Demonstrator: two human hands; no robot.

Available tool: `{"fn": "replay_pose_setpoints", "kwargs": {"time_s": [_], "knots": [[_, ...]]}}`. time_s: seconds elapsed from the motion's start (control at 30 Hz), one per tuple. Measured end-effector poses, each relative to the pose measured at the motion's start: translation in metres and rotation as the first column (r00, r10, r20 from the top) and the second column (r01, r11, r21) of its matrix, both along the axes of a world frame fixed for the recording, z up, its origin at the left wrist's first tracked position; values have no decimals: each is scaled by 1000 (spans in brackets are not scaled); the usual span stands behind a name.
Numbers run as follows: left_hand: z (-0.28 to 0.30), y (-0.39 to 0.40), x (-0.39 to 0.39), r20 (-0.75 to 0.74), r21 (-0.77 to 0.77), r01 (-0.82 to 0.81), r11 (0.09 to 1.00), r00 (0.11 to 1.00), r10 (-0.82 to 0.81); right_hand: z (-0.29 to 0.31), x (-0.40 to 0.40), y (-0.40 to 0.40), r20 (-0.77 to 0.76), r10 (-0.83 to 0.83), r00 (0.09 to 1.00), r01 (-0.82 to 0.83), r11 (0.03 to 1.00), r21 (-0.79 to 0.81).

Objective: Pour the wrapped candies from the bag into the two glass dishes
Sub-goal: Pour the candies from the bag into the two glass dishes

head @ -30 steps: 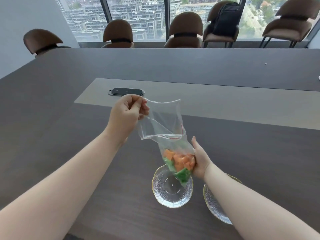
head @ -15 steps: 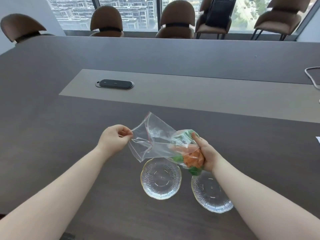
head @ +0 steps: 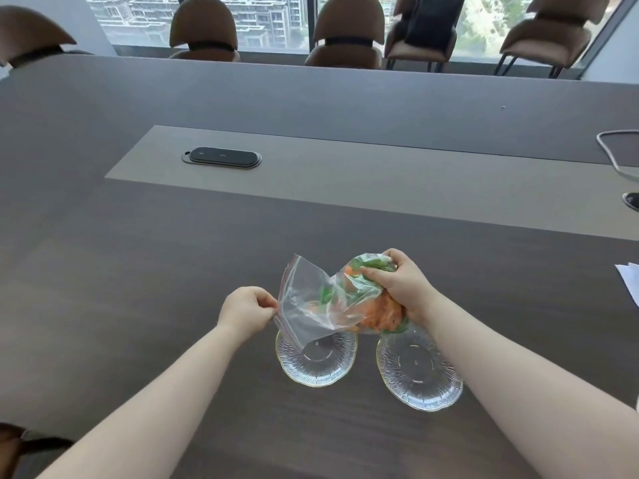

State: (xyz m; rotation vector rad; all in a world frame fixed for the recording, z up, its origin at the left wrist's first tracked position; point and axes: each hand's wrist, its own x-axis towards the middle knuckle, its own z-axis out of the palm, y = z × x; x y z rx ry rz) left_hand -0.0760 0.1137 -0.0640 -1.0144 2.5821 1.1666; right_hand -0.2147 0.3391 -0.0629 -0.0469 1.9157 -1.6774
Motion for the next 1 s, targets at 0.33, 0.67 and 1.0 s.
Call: {"fn": "replay_pose_setpoints", "kwargs": {"time_s": [0.33, 0.67, 1.0], "knots": [[-37, 7, 18, 211, 76, 177, 981, 959, -189, 25, 17, -21, -299, 224, 928, -163, 963, 217], [-23, 5, 0, 35, 42, 285, 958, 957, -287, 44, 34, -39, -455, 278, 846, -190, 954, 231], [-35, 15, -9, 131, -115, 295, 948, 951, -280, 56, 31, -38, -497, 261, 828, -157, 958, 241]]}}
